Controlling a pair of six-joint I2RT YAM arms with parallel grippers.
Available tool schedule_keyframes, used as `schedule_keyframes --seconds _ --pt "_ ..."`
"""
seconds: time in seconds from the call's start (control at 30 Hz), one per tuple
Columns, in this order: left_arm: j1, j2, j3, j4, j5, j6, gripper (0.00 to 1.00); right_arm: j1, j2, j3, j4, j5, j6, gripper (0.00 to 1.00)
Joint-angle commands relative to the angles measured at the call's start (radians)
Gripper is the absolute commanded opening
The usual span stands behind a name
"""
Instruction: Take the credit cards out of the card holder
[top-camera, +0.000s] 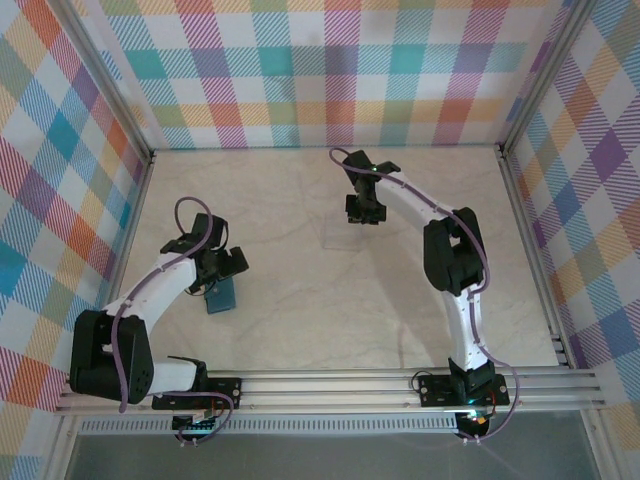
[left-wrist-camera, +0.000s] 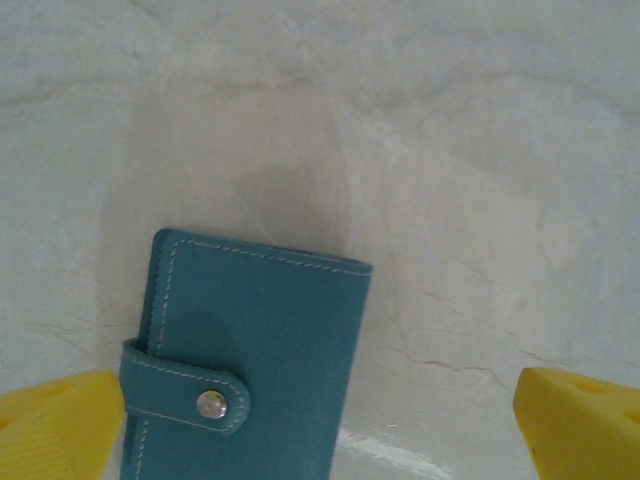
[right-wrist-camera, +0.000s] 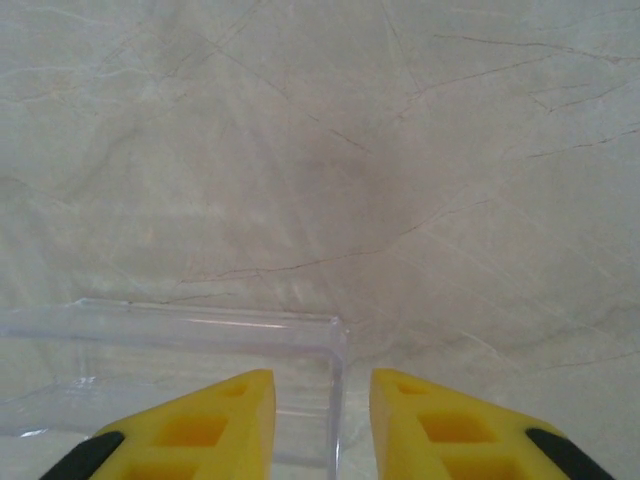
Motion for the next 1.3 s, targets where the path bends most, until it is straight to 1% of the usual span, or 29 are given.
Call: schedule_keyframes --seconds 0.0,0.1,0.2,0.3,0.5,0.67,0.83,1.0,1.13,1.2,1.27 --pt "-0.01 0.052 0.039 -0.065 -0.04 0.009 1.0 0.007 -0.093 0.012 -0.03 -0.018 -0.019 0.34" --pt "-0.011 0.102 0.059 -0.089 -0.049 0.011 1.0 0.0 -0.12 -0.002 -0.034 -0.021 -0.026 0.35" --pt "-0.011 0.148 0.074 -0.129 -0.095 0.002 1.0 -0.006 -0.149 -0.021 -0.039 -0.023 -0.031 0.36" --pt "-0.011 0.171 0.067 -0.126 -0.098 0.007 1.0 -0.008 -0.174 -0.037 -0.039 -0.02 -0.036 0.36" --pt "-0.011 0.191 0.03 -0.079 -0.012 -0.014 0.99 -0.014 -0.208 -0.066 -0.037 -0.024 -0.04 0.35" --pt "-0.01 0.204 -0.007 -0.028 0.049 -0.041 0.96 -0.016 -0.231 -0.09 -0.037 -0.029 -0.045 0.35" --pt "-0.01 0.206 -0.027 -0.014 0.062 -0.045 0.93 -0.016 -0.269 -0.131 -0.038 -0.024 -0.045 0.35" --pt "-0.011 0.165 -0.046 -0.016 0.081 -0.033 0.85 -0.016 -0.329 -0.189 -0.03 -0.019 -0.033 0.35" --pt "-0.036 0.141 -0.061 -0.016 0.133 -0.016 0.78 -0.016 -0.398 -0.248 -0.024 -0.004 -0.024 0.35" --pt "-0.068 0.133 -0.066 -0.013 0.145 -0.013 0.77 -0.016 -0.438 -0.296 -0.01 0.0 -0.021 0.35" --pt "-0.118 0.122 -0.067 -0.01 0.151 -0.014 0.75 -0.016 -0.479 -0.353 0.009 0.004 -0.023 0.35"
